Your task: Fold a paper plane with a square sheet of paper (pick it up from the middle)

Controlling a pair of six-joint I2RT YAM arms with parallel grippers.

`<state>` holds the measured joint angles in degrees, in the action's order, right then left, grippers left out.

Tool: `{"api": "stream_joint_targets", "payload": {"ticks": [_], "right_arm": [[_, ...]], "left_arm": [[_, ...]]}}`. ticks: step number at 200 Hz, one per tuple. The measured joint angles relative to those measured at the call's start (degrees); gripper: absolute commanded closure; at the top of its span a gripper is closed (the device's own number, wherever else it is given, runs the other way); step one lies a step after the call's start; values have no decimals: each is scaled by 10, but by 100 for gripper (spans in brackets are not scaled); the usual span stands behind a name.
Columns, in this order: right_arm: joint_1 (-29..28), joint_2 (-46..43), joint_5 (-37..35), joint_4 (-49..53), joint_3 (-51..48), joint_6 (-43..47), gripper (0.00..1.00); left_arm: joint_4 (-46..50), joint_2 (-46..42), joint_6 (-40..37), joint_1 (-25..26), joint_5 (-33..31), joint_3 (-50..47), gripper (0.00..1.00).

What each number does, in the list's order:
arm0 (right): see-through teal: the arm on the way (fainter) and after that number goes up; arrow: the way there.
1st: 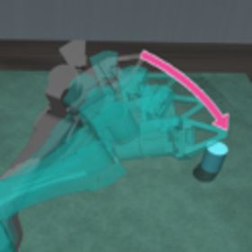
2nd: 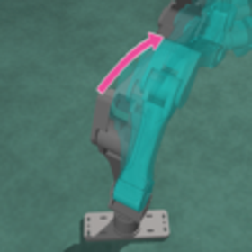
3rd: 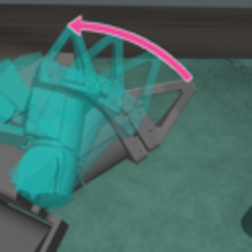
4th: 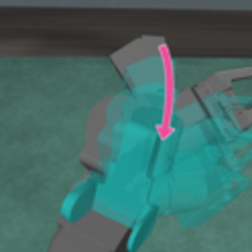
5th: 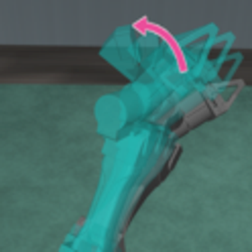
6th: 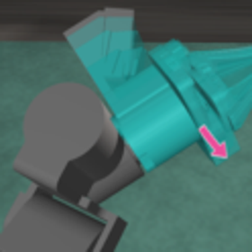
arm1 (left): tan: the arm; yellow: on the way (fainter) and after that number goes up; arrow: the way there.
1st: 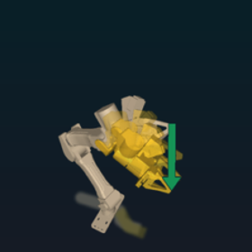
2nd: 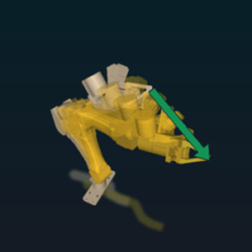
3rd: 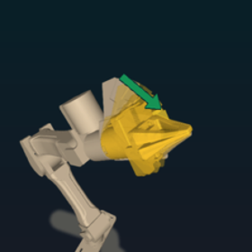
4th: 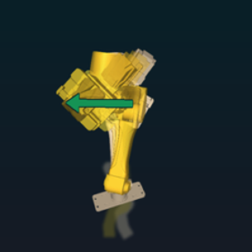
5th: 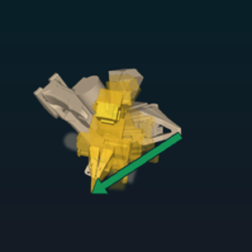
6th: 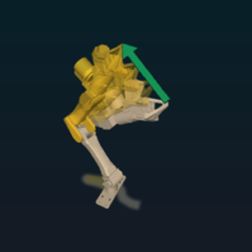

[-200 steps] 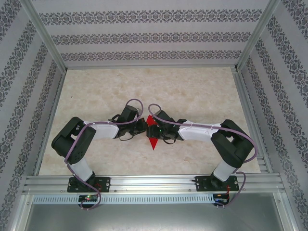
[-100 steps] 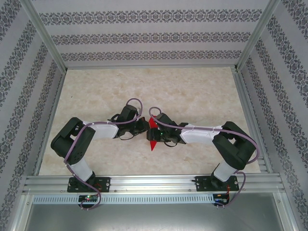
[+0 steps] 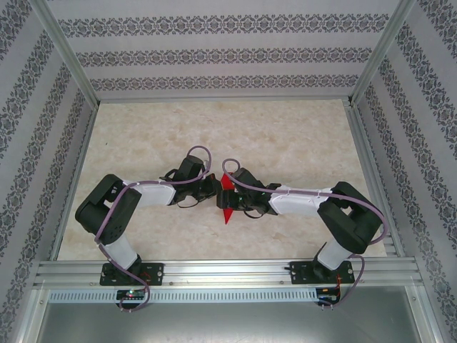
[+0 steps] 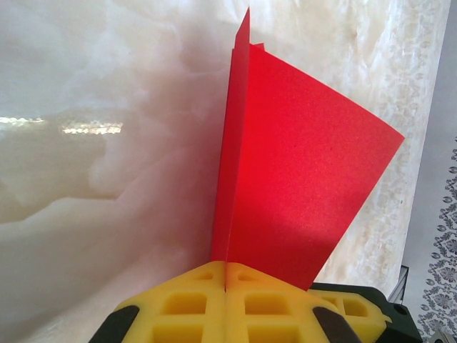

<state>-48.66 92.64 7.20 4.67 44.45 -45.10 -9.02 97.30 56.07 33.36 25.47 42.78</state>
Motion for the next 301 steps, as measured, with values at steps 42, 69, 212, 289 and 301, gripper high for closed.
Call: {"api": "stream_joint_targets", "payload": {"ticks": [42,69,212,289,301], "right_arm": [[0,0,-2,2,0,-2,66],[0,0,-11,10,0,-4,74],[0,20,-33,26,9,-43,78],[0,-12,-70,107,28,-25,89],[0,-25,-83,140,40,-9,89]], "left_arm": [[0,0,0,0,0,0,100],[0,0,0,0,0,0,100],[0,0,2,-4,2,0,98],[35,-27,-3,-39,6,0,45],[54,-45,-12,-47,-2,0,39]]}}
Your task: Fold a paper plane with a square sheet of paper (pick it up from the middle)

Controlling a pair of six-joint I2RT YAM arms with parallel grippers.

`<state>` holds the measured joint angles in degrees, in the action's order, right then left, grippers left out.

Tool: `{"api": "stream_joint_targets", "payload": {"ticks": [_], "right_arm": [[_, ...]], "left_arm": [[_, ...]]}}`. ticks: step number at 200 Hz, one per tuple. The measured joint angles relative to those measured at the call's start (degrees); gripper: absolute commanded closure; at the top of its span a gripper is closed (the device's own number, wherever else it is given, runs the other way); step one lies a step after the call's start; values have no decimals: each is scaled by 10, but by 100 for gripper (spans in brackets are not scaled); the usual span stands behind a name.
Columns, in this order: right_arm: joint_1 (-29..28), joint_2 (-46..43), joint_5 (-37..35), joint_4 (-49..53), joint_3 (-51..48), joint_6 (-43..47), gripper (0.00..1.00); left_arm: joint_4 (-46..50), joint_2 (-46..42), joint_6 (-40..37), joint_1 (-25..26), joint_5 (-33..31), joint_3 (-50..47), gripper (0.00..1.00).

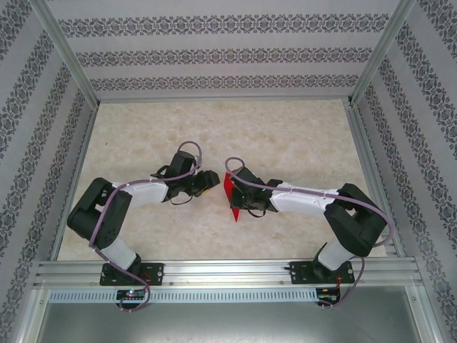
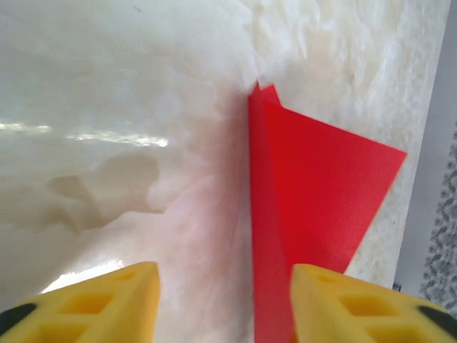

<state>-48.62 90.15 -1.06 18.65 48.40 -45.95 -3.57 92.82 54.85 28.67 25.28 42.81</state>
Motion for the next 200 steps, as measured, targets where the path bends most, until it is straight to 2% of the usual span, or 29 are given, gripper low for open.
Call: {"api": "stream_joint_targets", "payload": {"ticks": [53,102,151,200], "right_arm": [[0,-10,-57,114,44,55,88],[4,30,-86,140,65,66,84],[4,56,-90,138,70,66,82],[4,72,-89,130,73,66,78]], "left_arm": [[90,-30,-54,-9,-53,18,24],[146,-38,-89,-9,-97,18,6],[170,-56,-110,-9,-126,19,0],[179,-56,-111,-9,-128,19,0]]}}
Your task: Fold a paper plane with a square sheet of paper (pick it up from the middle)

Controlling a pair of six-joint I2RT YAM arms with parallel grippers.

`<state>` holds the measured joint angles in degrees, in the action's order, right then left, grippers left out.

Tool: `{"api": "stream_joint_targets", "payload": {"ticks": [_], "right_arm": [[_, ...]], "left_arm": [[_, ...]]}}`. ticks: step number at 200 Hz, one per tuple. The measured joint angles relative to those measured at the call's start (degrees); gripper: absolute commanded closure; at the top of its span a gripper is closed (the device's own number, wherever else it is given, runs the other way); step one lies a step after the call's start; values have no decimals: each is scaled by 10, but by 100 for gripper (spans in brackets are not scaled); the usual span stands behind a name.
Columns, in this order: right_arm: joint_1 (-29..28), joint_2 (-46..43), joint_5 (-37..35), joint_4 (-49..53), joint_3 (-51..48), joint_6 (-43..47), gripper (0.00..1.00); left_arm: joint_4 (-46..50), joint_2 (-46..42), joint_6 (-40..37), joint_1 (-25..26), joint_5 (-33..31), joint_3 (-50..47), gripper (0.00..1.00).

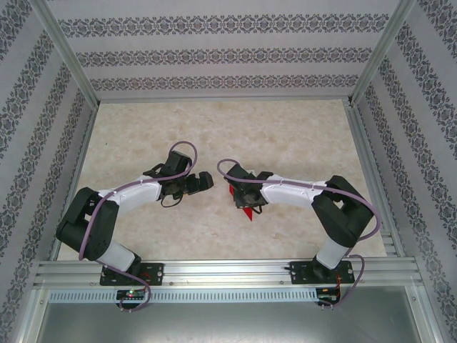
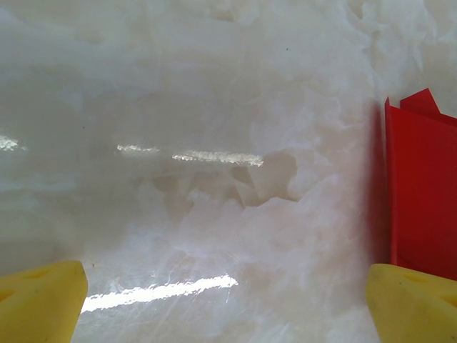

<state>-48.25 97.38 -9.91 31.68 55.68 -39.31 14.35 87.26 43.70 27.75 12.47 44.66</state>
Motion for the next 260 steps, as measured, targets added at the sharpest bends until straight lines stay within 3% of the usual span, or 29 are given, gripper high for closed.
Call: {"api": "stream_joint_targets", "payload": {"ticks": [57,151,197,260], "right_arm": [[0,14,-1,0,1,0,78],[4,16,-17,-6,6,1,93],[41,27,-21,-9,76,18,94],[95,129,-19,-17,177,57,93]], "left_arm": [[2,0,0,0,0,0,0],[25,-4,-12,0,-20,9,0],[40,-14,-15,0,-34,9,0],[51,-35,-17,0,-44,9,0]]}}
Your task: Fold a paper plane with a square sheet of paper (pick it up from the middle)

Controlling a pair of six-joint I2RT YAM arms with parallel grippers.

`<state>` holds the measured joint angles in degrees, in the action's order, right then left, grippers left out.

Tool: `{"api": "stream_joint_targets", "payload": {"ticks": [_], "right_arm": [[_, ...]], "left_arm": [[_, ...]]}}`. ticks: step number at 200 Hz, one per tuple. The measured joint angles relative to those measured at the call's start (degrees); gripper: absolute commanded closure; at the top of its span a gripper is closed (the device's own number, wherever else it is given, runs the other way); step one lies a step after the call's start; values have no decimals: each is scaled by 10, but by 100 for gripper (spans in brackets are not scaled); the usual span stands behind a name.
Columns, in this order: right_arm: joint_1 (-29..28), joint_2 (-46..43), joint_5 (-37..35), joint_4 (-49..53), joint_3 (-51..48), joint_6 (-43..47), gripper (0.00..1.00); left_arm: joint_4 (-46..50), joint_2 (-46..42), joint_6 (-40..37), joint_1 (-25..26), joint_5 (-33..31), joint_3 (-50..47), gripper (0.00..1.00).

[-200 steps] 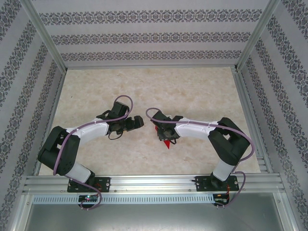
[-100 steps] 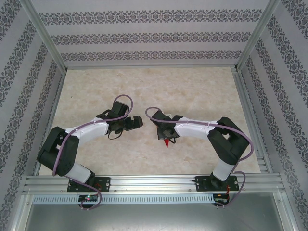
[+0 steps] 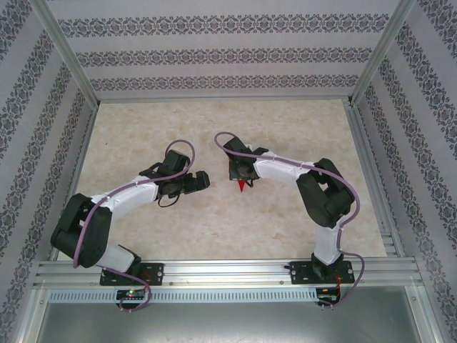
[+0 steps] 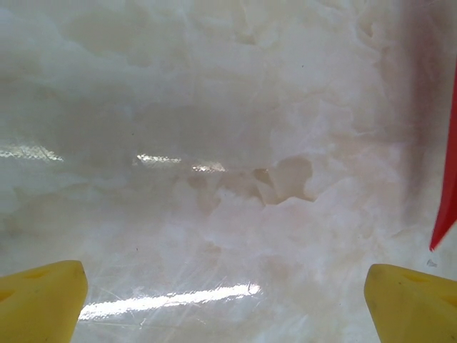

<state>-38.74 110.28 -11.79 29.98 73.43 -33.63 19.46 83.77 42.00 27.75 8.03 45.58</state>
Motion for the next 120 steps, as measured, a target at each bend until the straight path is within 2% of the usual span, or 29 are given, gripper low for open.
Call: {"api": "stream_joint_targets", "payload": {"ticks": [120], "right_arm": [[15,61,29,-2,38,15,88]], "left_arm": [[2,-1,0,0,0,0,0]]}}
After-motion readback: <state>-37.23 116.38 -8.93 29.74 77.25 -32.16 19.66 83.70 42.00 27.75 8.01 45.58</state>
